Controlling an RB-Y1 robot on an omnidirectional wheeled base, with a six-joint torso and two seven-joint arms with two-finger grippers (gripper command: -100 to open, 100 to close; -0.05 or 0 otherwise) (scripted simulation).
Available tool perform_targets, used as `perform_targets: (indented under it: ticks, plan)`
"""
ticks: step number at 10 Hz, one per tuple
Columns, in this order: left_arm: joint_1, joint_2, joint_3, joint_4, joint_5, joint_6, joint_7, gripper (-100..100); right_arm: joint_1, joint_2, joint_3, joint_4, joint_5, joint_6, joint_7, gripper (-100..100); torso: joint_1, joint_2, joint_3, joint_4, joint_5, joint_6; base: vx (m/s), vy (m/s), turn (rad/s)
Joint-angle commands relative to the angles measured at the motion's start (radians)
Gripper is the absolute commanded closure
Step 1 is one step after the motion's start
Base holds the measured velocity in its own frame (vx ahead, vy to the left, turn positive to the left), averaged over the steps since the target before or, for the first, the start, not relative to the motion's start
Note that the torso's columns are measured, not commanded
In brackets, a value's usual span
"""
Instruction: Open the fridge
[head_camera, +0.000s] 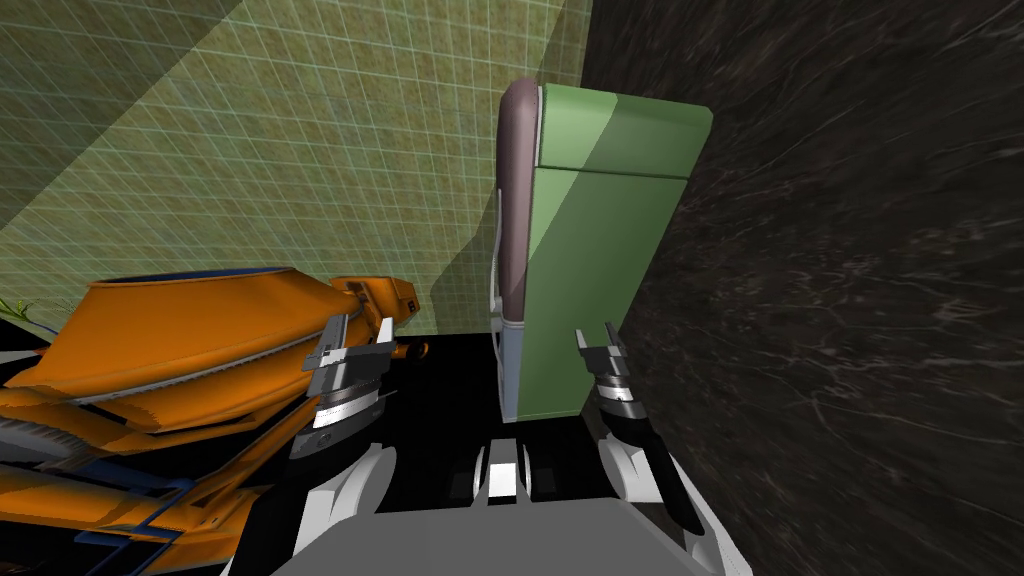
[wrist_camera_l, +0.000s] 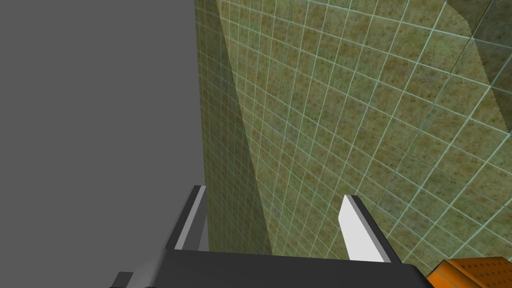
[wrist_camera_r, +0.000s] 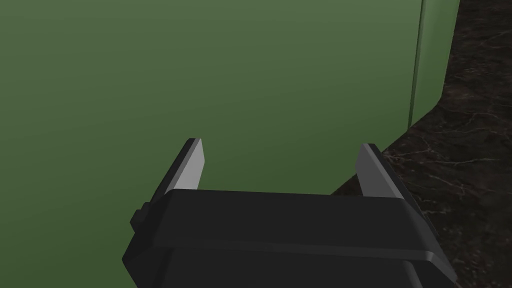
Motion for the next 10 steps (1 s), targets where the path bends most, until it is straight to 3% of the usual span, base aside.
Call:
perform_targets:
  ticks: [1,10]
  plan:
    - [0.000,0.000,0.000,0.000,0.000,0.000,0.000,0,-0.002,-0.005,0.004,0.006,-0.006,0.000,-0.059,-100,0.000,0.000,0.000,0.000,0.000,0.000,0.011,0.010,-0.001]
    - [0.000,0.000,0.000,0.000,0.000,0.000,0.000,0,-0.014,-0.024,0.040,0.048,-0.046,-0.005,-0.291,-100,0.000,0.000,0.000,0.000,0.000,0.000,0.021,0.019,0.003]
